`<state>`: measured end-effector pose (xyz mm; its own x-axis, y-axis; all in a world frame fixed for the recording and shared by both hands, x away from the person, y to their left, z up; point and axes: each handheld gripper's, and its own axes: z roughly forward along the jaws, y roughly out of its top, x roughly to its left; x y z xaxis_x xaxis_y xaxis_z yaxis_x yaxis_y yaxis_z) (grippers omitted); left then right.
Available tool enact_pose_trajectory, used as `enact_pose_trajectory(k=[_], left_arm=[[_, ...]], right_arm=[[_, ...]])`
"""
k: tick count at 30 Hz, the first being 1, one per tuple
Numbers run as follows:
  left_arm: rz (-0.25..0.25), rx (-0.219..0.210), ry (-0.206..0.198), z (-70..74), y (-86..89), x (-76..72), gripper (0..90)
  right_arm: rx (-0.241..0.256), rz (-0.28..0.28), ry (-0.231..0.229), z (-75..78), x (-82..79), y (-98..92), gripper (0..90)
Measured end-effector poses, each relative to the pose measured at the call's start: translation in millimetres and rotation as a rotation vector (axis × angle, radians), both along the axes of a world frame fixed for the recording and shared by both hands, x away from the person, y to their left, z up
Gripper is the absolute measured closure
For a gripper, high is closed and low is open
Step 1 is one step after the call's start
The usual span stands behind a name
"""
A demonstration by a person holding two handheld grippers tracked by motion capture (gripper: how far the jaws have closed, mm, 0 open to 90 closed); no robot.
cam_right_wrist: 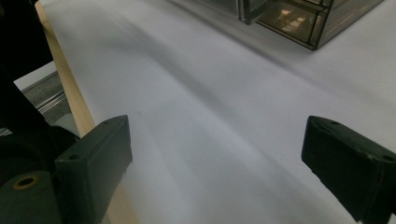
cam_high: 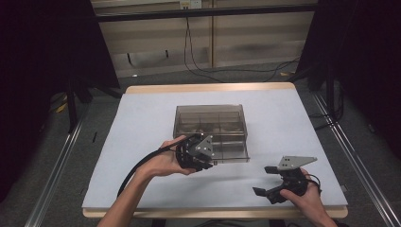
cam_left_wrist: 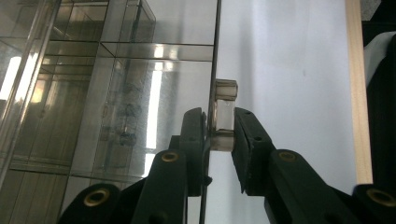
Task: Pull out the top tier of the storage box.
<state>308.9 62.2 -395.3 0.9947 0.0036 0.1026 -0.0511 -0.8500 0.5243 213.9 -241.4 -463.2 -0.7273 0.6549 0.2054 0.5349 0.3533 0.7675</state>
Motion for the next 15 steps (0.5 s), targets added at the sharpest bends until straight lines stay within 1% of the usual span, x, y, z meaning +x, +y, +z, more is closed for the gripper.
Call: enact_pose_trajectory(k=[8, 10, 11, 13, 14, 15], left_arm=[[0.005, -0.005, 0.009, -0.2, 0.5, 0.6, 75.2], [0.020, -0.018, 0.018, -1.1, 0.8, 0.0, 74.9], [0.019, -0.014, 0.019, -0.7, 1.3, 0.3, 74.8], [0.026, -0.026, 0.024, -1.3, 2.0, 0.8, 74.2], [0.038, -0.029, 0.028, -1.5, 2.2, 0.8, 73.5], [0.038, -0.033, 0.027, -1.3, 2.5, 1.3, 71.2]], right_arm=[[-0.001, 0.001, 0.000, 0.0, -0.1, 0.1, 8.5], [-0.001, 0.001, 0.000, 0.0, 0.0, 0.1, 8.5], [0.000, 0.001, 0.000, 0.0, 0.0, 0.0, 8.5], [-0.001, 0.001, 0.000, 0.0, 0.0, -0.1, 8.5], [0.000, 0.000, 0.000, 0.0, 0.0, 0.0, 8.5], [0.000, 0.000, 0.000, -0.1, 0.1, 0.1, 8.6]])
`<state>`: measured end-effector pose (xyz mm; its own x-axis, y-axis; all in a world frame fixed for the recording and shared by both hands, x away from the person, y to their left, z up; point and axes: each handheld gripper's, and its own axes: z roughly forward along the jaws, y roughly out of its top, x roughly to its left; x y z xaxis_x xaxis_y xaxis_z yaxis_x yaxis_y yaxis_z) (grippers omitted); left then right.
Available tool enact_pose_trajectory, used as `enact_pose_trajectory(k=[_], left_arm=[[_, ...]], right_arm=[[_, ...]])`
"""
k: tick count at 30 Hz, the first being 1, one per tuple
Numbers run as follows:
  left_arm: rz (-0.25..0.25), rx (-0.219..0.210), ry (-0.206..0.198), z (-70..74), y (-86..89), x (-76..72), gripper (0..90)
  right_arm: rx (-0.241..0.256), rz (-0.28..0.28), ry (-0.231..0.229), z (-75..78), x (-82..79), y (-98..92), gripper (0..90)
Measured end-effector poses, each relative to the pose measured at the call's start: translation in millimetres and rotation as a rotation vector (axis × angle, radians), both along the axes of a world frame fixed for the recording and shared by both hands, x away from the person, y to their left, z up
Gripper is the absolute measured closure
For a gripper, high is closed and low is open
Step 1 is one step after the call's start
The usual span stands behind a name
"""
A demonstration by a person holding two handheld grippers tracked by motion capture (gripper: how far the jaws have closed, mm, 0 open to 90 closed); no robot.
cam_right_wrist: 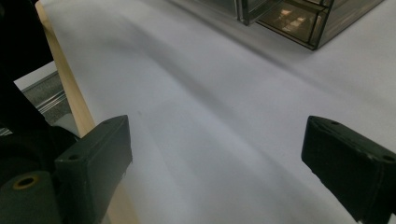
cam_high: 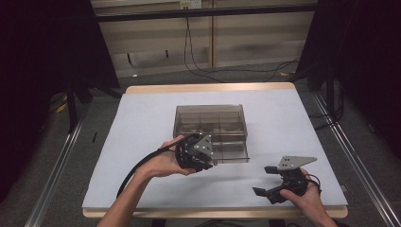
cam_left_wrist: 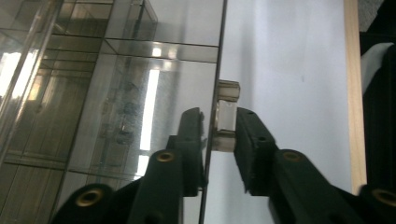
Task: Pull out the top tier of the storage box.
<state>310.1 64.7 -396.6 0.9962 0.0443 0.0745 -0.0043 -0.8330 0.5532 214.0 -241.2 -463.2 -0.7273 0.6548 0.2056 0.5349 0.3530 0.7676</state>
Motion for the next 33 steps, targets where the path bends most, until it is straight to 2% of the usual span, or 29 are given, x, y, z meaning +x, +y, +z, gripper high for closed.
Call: enact_pose_trajectory(k=[3, 6, 8, 9, 10, 11, 13, 15, 16, 19, 23, 24, 25, 26, 27, 28, 30, 32, 33], left_arm=[[0.028, -0.031, -0.008, 2.2, 1.8, 1.0, 65.5], [0.056, -0.057, -0.007, 5.5, 5.1, 2.8, 52.7], [0.095, -0.085, -0.011, 6.4, 8.0, 4.2, 39.0], [0.104, -0.103, -0.010, 6.0, 10.0, 4.8, 36.0], [0.113, -0.114, -0.015, 6.3, 12.2, 5.7, 29.3], [0.128, -0.121, -0.015, 6.8, 14.6, 6.9, 29.3], [0.164, -0.144, -0.006, 7.9, 21.1, 10.5, 22.0], [0.191, -0.154, -0.031, 8.1, 26.5, 12.0, 16.4], [0.190, -0.148, -0.031, 8.8, 28.8, 12.8, 14.9], [0.223, -0.186, -0.036, 9.6, 36.1, 11.3, 10.7], [0.264, -0.248, -0.051, 13.2, 47.7, 8.2, 8.3], [0.280, -0.285, -0.038, 13.5, 52.8, 7.3, 8.2], [0.295, -0.275, -0.045, 14.8, 56.1, 7.2, 7.8], [0.315, -0.288, -0.054, 14.1, 59.6, 6.2, 6.8], [0.338, -0.288, -0.063, 15.1, 63.5, 4.5, 5.2], [0.361, -0.307, -0.063, 15.1, 68.2, 2.8, 5.1], [0.388, -0.322, -0.095, 16.7, 74.1, -3.2, 4.4], [0.406, -0.371, -0.079, 16.8, 82.7, -9.7, 3.6], [0.421, -0.374, -0.078, 16.6, 85.3, -12.1, 3.5]], right_arm=[[0.000, 0.001, 0.000, 0.0, -0.1, 0.0, 8.5], [0.000, 0.001, 0.000, 0.1, -0.1, -0.2, 8.5], [-0.001, 0.002, 0.001, 0.2, -0.2, -0.1, 8.5], [-0.001, 0.002, 0.001, 0.2, -0.3, -0.1, 8.6], [0.000, 0.001, 0.000, 0.4, -0.5, -0.1, 8.5], [0.000, 0.001, 0.000, 0.4, -0.5, -0.1, 8.5], [-0.002, 0.002, 0.000, 0.3, -0.4, 0.0, 8.5], [-0.001, 0.002, 0.000, 0.3, -0.2, 0.2, 8.5], [-0.001, 0.003, -0.001, 0.2, 0.0, 0.3, 8.5], [0.000, 0.001, 0.002, 0.1, 0.2, 0.6, 8.5], [0.000, 0.000, 0.002, 0.1, 0.3, 0.7, 8.5], [-0.002, 0.000, 0.000, 0.1, 0.1, 0.6, 8.5], [-0.002, 0.001, 0.000, 0.2, 0.0, 0.4, 8.5], [-0.002, 0.001, -0.001, 0.2, -0.1, 0.3, 8.5], [-0.001, 0.001, 0.000, 0.2, 0.0, 0.2, 8.5], [-0.001, -0.001, 0.000, 0.0, 0.1, 0.3, 8.5], [0.001, -0.001, 0.004, -0.1, 0.5, 0.3, 8.5], [0.001, -0.004, 0.005, -0.2, 1.0, 0.1, 8.5], [0.001, -0.004, 0.004, -0.3, 1.1, 0.2, 8.5]])
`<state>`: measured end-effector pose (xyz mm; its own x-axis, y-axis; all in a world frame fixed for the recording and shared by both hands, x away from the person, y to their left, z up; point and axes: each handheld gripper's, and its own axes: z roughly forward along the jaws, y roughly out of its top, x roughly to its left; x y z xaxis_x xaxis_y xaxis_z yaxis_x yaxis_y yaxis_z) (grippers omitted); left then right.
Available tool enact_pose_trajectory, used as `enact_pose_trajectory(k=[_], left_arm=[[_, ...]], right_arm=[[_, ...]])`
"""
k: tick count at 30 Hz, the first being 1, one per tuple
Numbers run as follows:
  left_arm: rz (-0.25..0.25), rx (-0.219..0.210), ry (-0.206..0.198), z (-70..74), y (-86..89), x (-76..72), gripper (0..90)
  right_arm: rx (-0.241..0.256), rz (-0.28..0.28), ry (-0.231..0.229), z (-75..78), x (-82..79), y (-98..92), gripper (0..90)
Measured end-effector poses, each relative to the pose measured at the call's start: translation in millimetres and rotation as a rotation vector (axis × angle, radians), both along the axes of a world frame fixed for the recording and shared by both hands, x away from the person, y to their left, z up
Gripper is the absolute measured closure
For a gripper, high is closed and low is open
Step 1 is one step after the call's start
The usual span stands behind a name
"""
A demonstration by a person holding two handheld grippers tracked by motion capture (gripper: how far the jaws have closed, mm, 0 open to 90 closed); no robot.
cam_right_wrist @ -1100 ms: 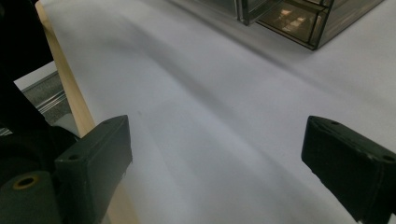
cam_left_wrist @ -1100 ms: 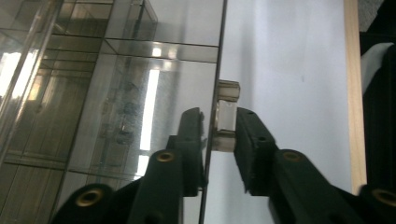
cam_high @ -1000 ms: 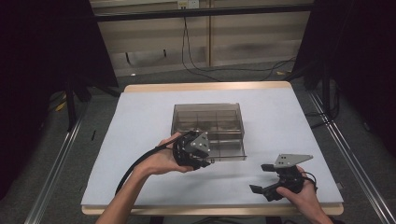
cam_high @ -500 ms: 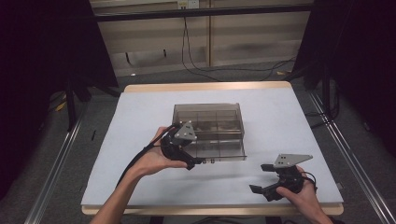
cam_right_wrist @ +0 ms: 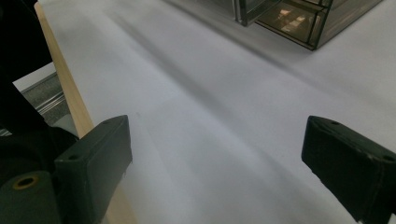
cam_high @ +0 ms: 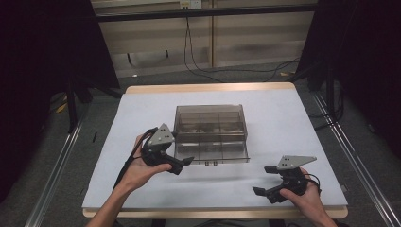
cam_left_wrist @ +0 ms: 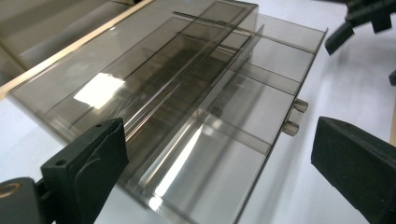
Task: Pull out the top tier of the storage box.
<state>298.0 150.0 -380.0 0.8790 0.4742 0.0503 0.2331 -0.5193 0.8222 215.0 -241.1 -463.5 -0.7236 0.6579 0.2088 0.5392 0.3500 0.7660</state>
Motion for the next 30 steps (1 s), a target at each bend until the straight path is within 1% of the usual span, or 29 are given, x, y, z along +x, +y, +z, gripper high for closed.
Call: enact_pose_trajectory(k=[2, 3, 4, 6, 7, 8, 9, 10, 11, 13, 14, 15, 19, 20, 21, 22, 24, 26, 27, 28, 29, 30], left_arm=[[0.001, 0.003, -0.015, -2.6, 7.3, -5.7, 2.9], [0.015, 0.014, -0.012, -4.3, 10.7, -8.5, 2.7], [0.035, 0.014, -0.018, -6.9, 13.8, -10.9, 2.7], [0.064, 0.022, -0.013, -11.2, 21.0, -14.5, 2.7], [0.071, 0.015, -0.020, -13.5, 25.2, -16.8, 2.6], [0.087, -0.004, -0.022, -16.2, 28.5, -19.2, 2.6], [0.105, 0.001, -0.027, -18.2, 32.3, -21.0, 2.5], [0.130, -0.009, -0.042, -20.8, 35.2, -23.4, 2.1], [0.150, -0.011, -0.049, -23.1, 37.4, -26.0, 2.1], [0.180, 0.008, -0.043, -28.3, 41.4, -30.6, 3.4], [0.190, 0.003, -0.037, -31.2, 43.4, -32.5, 3.4], [0.196, -0.012, -0.030, -33.4, 46.1, -34.6, 3.4], [0.238, -0.018, -0.030, -44.1, 54.7, -42.2, 4.0], [0.247, -0.020, -0.024, -46.8, 57.1, -43.7, 3.8], [0.251, -0.027, -0.024, -49.2, 58.4, -44.9, 3.9], [0.257, -0.016, -0.032, -51.6, 60.7, -47.0, 3.9], [0.275, -0.017, -0.043, -56.6, 65.4, -52.0, 3.8], [0.280, -0.049, -0.023, -60.3, 72.2, -54.6, 3.8], [0.294, -0.068, -0.012, -62.1, 74.5, -56.8, 3.8], [0.304, -0.074, -0.019, -62.9, 76.3, -58.2, 3.8], [0.314, -0.095, -0.015, -64.8, 77.9, -59.7, 3.5], [0.321, -0.117, 0.008, -66.4, 79.4, -60.4, 3.5]], right_arm=[[-0.002, 0.001, 0.002, 0.1, -0.3, 0.4, 8.5], [-0.002, 0.001, 0.002, 0.2, -0.7, 0.5, 8.5], [-0.002, 0.003, -0.001, 0.4, -0.9, 0.4, 8.5], [0.000, 0.000, 0.000, 0.3, -0.6, -0.2, 8.5], [-0.001, 0.000, 0.000, 0.3, -0.4, -0.2, 8.5], [-0.001, 0.000, 0.000, 0.3, -0.4, -0.2, 8.5], [-0.001, -0.001, -0.001, 0.2, -0.6, 0.0, 8.5], [-0.002, -0.001, 0.000, 0.2, -0.5, 0.2, 8.5], [-0.002, -0.001, 0.000, 0.2, -0.5, 0.2, 8.5], [-0.002, -0.001, 0.000, 0.3, -0.7, 0.3, 8.5], [-0.002, -0.001, 0.000, 0.3, -0.7, 0.3, 8.5], [-0.002, 0.000, 0.000, 0.3, -0.8, 0.3, 8.5], [-0.002, 0.000, -0.002, 0.4, -1.1, 0.2, 8.4], [-0.003, -0.001, 0.000, 0.4, -1.3, 0.2, 8.4], [-0.002, -0.002, 0.002, 0.4, -1.2, 0.2, 8.3], [-0.002, -0.002, 0.002, 0.4, -1.2, 0.2, 8.3], [-0.003, -0.001, -0.001, 0.5, -1.2, 0.0, 8.2], [-0.004, -0.002, 0.001, 0.5, -1.3, 0.1, 8.1], [-0.005, -0.003, 0.001, 0.5, -1.4, 0.1, 8.1], [-0.005, -0.003, -0.003, 0.2, -1.0, 0.1, 8.1], [-0.005, -0.004, -0.001, 0.5, -1.2, 0.1, 8.1], [-0.005, -0.004, -0.001, 0.5, -1.2, 0.1, 8.1]])
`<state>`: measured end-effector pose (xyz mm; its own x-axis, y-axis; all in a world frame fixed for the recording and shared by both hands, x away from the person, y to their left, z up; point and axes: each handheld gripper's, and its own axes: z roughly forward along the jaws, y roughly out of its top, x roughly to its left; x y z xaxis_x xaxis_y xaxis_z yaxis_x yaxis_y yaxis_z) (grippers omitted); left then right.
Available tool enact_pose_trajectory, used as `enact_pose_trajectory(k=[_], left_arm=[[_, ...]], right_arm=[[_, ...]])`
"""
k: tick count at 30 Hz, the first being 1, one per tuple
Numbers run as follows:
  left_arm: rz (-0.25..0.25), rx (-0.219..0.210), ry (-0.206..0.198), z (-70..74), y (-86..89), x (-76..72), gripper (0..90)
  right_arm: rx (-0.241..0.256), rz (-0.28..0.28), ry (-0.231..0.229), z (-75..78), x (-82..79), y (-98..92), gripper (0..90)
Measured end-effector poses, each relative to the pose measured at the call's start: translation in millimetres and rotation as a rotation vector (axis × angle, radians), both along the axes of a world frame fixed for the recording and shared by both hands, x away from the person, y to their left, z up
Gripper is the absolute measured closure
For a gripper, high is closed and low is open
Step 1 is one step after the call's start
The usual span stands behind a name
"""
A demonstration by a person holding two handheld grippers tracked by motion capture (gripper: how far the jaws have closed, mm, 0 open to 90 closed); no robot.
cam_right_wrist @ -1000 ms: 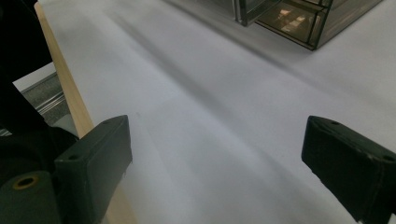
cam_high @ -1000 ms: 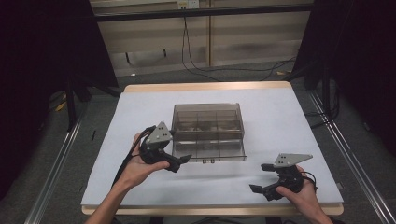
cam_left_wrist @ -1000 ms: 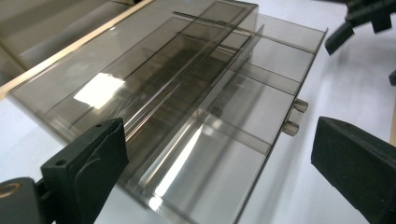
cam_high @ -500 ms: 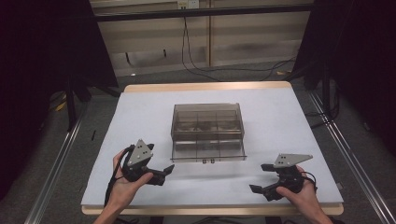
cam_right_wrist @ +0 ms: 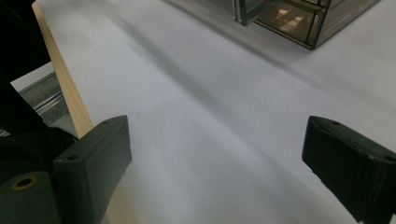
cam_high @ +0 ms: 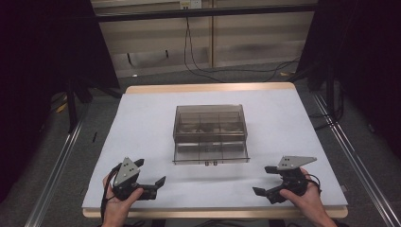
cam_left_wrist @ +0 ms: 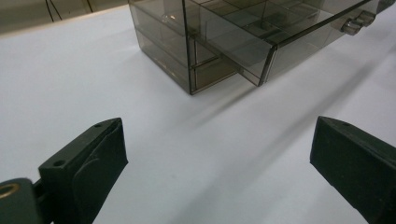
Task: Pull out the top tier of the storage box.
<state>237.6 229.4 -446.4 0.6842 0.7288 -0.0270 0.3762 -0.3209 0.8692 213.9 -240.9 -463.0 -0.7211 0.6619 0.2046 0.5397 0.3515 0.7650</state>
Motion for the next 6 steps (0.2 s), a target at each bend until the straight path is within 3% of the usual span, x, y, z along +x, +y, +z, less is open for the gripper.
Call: enact_pose_trajectory(k=[2, 4, 6], left_arm=[[-0.011, -0.042, 0.032, -3.1, 3.2, 1.6, 3.4], [0.003, -0.035, 0.036, -4.0, 4.5, 5.8, 3.4], [0.004, -0.055, 0.052, -4.2, 5.8, 9.0, 3.5]], right_arm=[[0.001, -0.002, -0.003, 0.3, -0.4, -0.2, 8.1], [0.000, -0.002, -0.004, 0.6, -0.7, -0.5, 8.0], [0.000, -0.002, -0.004, 0.7, -1.0, -0.6, 7.9]])
